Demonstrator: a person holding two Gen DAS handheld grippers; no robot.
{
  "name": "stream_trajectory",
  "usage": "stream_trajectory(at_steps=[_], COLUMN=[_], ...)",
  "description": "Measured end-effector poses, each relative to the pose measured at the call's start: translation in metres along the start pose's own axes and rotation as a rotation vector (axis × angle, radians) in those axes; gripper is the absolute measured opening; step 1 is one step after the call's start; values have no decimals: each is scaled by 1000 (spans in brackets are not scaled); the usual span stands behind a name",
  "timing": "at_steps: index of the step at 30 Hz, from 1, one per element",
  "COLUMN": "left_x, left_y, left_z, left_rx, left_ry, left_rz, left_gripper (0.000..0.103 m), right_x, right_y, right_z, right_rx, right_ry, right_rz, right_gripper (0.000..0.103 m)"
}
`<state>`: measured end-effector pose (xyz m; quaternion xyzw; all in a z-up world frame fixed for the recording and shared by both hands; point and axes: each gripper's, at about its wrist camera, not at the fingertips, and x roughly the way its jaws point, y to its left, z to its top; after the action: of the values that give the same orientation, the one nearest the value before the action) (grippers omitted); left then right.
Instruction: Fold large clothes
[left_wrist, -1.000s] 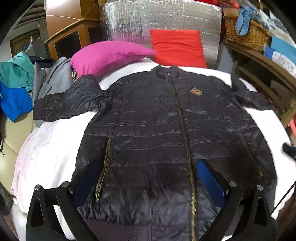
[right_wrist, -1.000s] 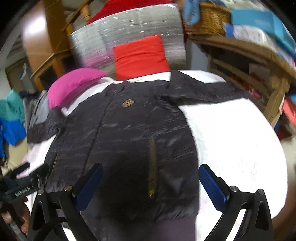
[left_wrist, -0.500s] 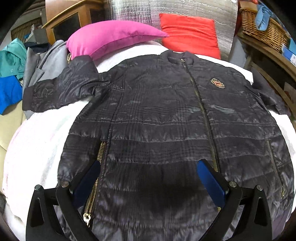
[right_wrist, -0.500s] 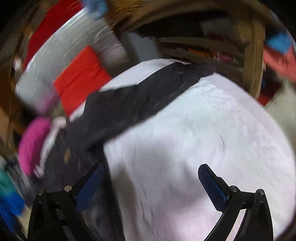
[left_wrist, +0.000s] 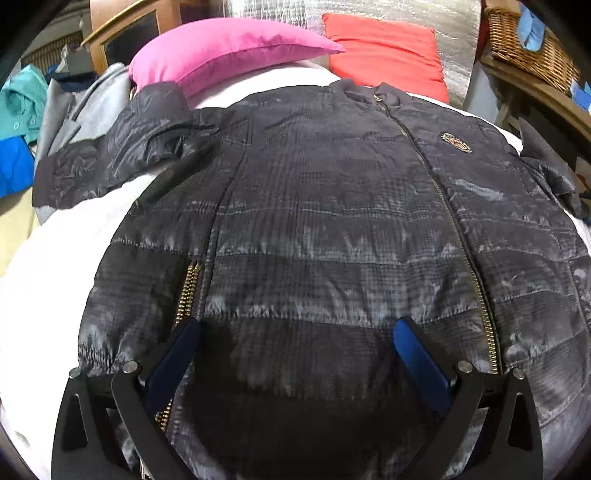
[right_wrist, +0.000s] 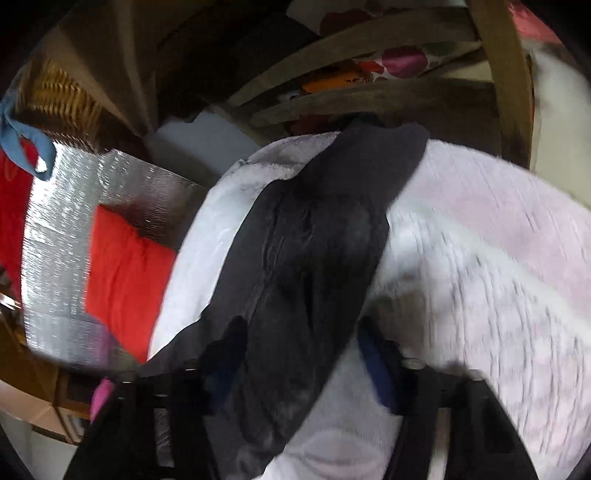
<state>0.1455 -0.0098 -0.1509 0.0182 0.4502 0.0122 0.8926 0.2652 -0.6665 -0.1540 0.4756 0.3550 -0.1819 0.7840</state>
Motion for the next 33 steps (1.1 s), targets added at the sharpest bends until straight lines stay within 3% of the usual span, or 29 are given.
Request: stream_trajectory(at_steps=[1,2,4,7,12,14,17,20,24,25,27,28,29,33], left_x=[0,0,-2,-1,-4,-5,-6,-5,-6,-6,-7,-7,-8,-12], left_y=[0,1,1,4,6,7,8,9,13,13,15,16,15,19], left_z=[-1,-1,-2,-2,-4,-4,-4,-2,-1,-1,-1,-1,-2,0], left_rx=[1,-1,-8,-14,-31,-37,-44,-53,-72,-77,-85,-90,-94,-116], left_ry=[-5,-10,-20,-32,-41,-41,-38,-33,-32,-33,-35,-37,-39,-23], left_rz=[0,-3,-11,-18,-38,-42,-47,-57,-80,-87,-97,-104,-108,-145], left_gripper=[103,103,103,103,103,103,103,103,103,103,103,103,103,103], right_x=[0,-5,-19,-52,-91,-95,-83,-54,1,18,44,46,42,18], right_y=[6,17,48,127,236,279,308,317,305,300,293,291,288,270], right_z=[3,4,5,-15,-85,-137,-207,-273,-331,-345,-361,-368,-372,-359], right_rx=[-34,-74,-181,-410,-665,-774,-877,-932,-971,-994,-1036,-1052,-1058,-991], right_ry=[0,-17,-63,-141,-188,-169,-106,-4,128,197,283,295,296,279], right_rz=[-37,-58,-78,-78,32,101,159,179,127,101,62,77,103,196], right_gripper=[18,13,11,11,11,11,11,11,12,17,39,64,80,81])
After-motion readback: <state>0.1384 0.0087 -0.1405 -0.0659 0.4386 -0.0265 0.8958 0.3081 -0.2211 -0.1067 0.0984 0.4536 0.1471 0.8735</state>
